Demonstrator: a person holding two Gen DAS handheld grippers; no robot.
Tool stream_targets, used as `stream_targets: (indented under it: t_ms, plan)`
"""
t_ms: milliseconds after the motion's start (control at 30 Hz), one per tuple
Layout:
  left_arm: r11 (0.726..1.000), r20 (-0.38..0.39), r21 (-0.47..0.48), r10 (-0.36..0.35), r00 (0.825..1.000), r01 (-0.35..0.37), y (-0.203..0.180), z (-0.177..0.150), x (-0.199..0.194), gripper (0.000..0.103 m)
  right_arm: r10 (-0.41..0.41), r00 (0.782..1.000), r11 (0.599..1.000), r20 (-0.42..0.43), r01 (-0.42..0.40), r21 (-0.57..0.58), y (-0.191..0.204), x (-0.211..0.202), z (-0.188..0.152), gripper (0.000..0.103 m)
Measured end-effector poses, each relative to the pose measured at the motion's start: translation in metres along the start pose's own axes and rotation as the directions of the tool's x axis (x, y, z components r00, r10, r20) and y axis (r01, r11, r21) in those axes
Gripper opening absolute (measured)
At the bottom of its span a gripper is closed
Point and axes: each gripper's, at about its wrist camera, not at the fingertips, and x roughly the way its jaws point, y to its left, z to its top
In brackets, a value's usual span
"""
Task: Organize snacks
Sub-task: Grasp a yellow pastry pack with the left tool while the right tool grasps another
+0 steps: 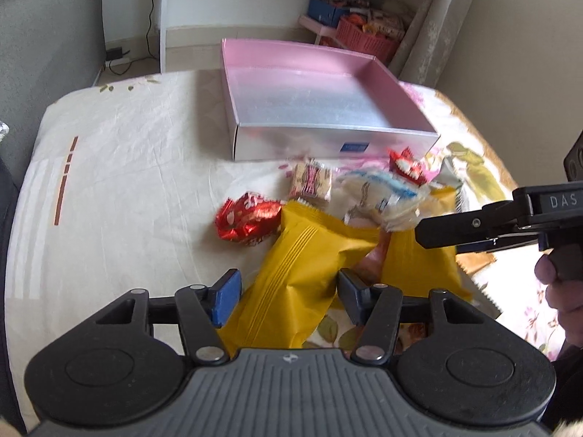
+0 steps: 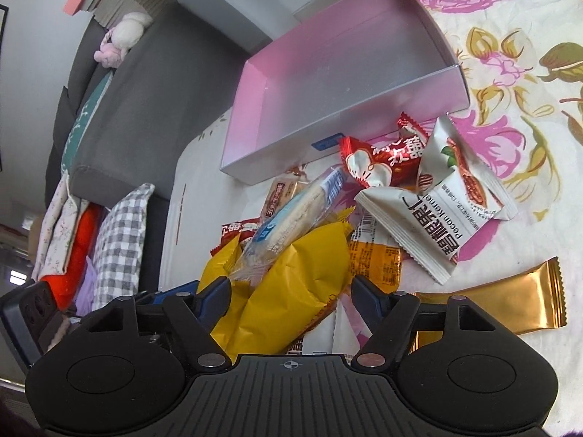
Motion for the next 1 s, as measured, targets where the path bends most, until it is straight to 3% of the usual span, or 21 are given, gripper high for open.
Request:
stream_targets:
  t_ms: [233, 400, 600, 1000]
  plan:
    - [0.999, -0.037, 0.045, 0.027, 0.999, -0.026, -0.003, -0.003, 0.010, 0.055, -0.039, 0.999, 0.999, 0.000, 0.039, -0.023, -0.002, 0.011, -0.002, 0.066]
    - [0.996, -0.043, 0.062, 0.062, 0.997, -0.060, -0.006, -0.005, 0.013, 0.046, -0.042, 0.999, 0.999, 0.007, 0.042, -0.011, -0.004, 0.011, -0.002, 0.059]
    - [0.997, -0.022, -0.001, 0.075, 0.997, -0.075, -0.002, -0.002, 0.006, 0.038, -0.027, 0.999, 1.000, 0.022, 0.027, 0.010, -0.007, 0.003, 0.000, 0.042]
    - [0.990, 0.059, -0.115, 0.088, 0.994, -0.080, -0.001, 0.005, -0.014, 0.036, 0.025, 0.997, 1.000, 0.069, -0.026, 0.012, -0.006, -0.025, 0.005, 0.031]
